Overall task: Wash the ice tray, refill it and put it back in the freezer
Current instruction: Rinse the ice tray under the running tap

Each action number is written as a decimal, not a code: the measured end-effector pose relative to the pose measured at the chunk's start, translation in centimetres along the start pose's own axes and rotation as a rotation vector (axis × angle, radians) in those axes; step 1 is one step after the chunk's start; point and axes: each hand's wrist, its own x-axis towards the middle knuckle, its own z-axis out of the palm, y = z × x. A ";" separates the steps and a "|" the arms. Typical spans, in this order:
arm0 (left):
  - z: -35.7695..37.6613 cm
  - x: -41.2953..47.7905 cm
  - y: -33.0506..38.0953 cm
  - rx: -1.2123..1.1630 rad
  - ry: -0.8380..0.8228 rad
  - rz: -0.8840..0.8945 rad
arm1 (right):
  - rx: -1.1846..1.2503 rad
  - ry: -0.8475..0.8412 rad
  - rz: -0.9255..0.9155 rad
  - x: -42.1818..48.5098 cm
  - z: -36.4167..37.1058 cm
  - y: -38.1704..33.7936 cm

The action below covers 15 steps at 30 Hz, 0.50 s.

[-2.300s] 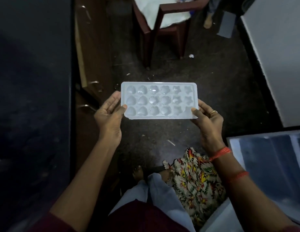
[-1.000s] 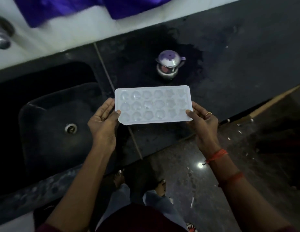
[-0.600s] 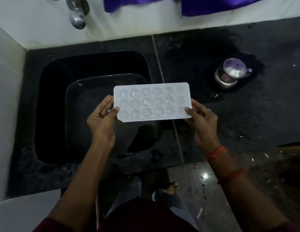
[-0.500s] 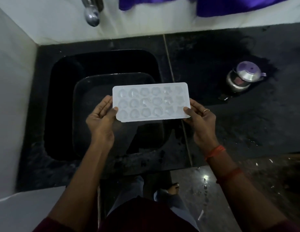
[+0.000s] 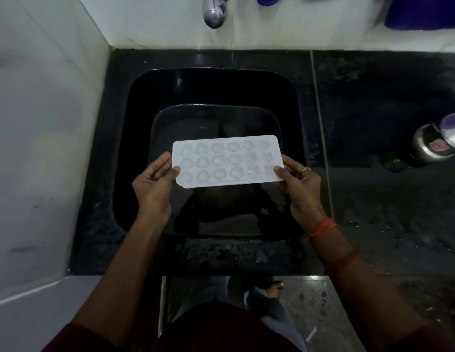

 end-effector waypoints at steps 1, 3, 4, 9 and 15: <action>-0.2 0.4 -0.1 0.005 -0.003 -0.009 | -0.005 0.002 0.004 0.1 0.3 0.1; -0.6 1.2 -0.2 0.011 -0.002 -0.022 | -0.022 0.006 0.012 0.5 1.0 0.3; -0.7 1.5 -0.2 0.010 -0.001 -0.026 | -0.035 0.012 0.018 0.8 1.3 0.4; -0.9 2.5 0.2 0.038 0.013 -0.071 | -0.083 0.018 0.051 2.0 2.4 0.8; -1.3 3.6 0.4 0.123 0.008 -0.139 | -0.088 -0.009 0.100 2.7 3.3 0.6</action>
